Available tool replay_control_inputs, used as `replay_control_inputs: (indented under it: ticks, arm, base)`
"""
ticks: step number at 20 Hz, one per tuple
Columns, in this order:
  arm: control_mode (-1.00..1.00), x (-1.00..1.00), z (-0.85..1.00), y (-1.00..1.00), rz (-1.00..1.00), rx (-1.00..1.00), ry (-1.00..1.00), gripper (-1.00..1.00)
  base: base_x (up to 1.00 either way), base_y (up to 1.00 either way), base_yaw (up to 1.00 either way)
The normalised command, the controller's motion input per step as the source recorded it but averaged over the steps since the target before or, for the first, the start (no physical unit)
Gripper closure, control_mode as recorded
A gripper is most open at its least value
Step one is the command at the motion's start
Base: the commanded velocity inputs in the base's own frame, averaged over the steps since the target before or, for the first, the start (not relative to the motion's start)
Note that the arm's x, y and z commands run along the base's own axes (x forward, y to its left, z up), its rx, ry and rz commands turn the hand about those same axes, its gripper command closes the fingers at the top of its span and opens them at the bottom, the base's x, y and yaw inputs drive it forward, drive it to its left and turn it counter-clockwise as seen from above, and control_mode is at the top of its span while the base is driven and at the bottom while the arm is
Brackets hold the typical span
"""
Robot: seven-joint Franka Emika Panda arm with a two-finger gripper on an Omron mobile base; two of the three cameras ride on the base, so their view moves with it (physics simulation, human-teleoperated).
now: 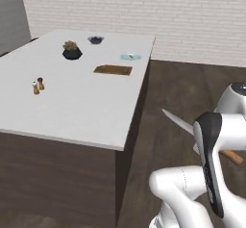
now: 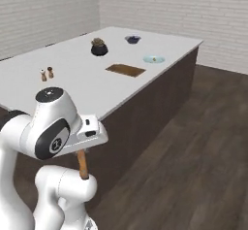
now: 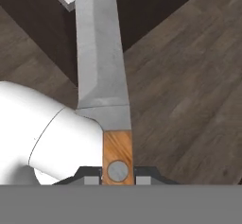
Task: Pick up the knife from the drawer and place it on the cutting board. Then place the meat from the plate to the cutting board.
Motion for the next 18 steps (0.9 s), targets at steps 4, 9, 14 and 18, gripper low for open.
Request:
replay_control_inputs:
  ticks: [4, 9, 14, 18]
  arm:
    - [1.00, 0.00, 0.00, 0.00, 0.00, 0.00, 0.00, 1.00]
    - [1.00, 0.00, 0.00, 0.00, 0.00, 0.00, 0.00, 1.00]
    - [1.00, 0.00, 0.00, 0.00, 0.00, 0.00, 0.00, 1.00]
    - [1.00, 0.00, 0.00, 0.00, 0.00, 0.00, 0.00, 1.00]
  base:
    - [1.00, -1.00, 0.09]
    - [0.94, -1.00, 0.20]
    - [1.00, -0.91, 0.34]
    - [1.00, -0.65, 0.47]
